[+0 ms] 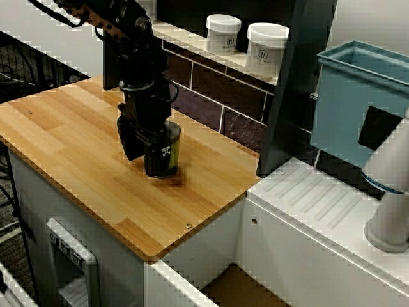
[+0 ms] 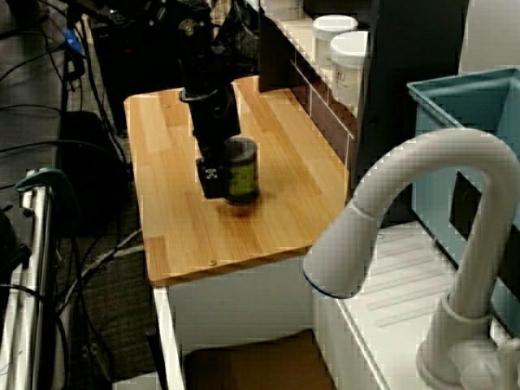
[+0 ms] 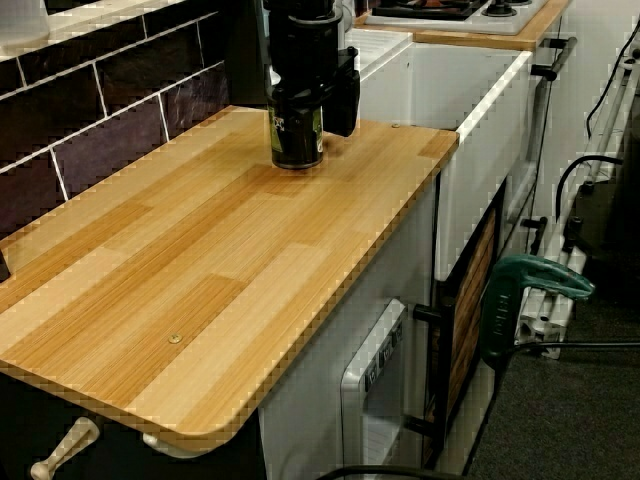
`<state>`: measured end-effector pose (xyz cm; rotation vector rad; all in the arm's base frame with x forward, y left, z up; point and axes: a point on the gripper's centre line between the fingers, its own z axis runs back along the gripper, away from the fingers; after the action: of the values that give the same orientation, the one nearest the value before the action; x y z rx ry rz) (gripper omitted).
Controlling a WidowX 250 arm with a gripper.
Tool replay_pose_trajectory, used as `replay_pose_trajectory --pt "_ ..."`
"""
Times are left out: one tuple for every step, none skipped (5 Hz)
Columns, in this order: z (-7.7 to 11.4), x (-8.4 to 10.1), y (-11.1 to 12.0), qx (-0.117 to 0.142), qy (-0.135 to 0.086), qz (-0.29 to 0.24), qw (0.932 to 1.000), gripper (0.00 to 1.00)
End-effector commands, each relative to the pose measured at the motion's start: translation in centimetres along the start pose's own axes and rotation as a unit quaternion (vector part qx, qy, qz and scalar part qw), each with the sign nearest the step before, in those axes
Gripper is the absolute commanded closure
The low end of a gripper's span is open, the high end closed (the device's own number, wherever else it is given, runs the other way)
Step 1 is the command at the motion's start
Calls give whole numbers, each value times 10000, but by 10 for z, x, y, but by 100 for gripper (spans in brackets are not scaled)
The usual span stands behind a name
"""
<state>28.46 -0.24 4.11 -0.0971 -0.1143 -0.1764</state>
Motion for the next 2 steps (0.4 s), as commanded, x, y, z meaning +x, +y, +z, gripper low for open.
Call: replay_pose_trajectory --pt "23 -14 16 -43 -151 -532 9985 0" --pt "30 -22 25 -146 34 -1615 9868 0"
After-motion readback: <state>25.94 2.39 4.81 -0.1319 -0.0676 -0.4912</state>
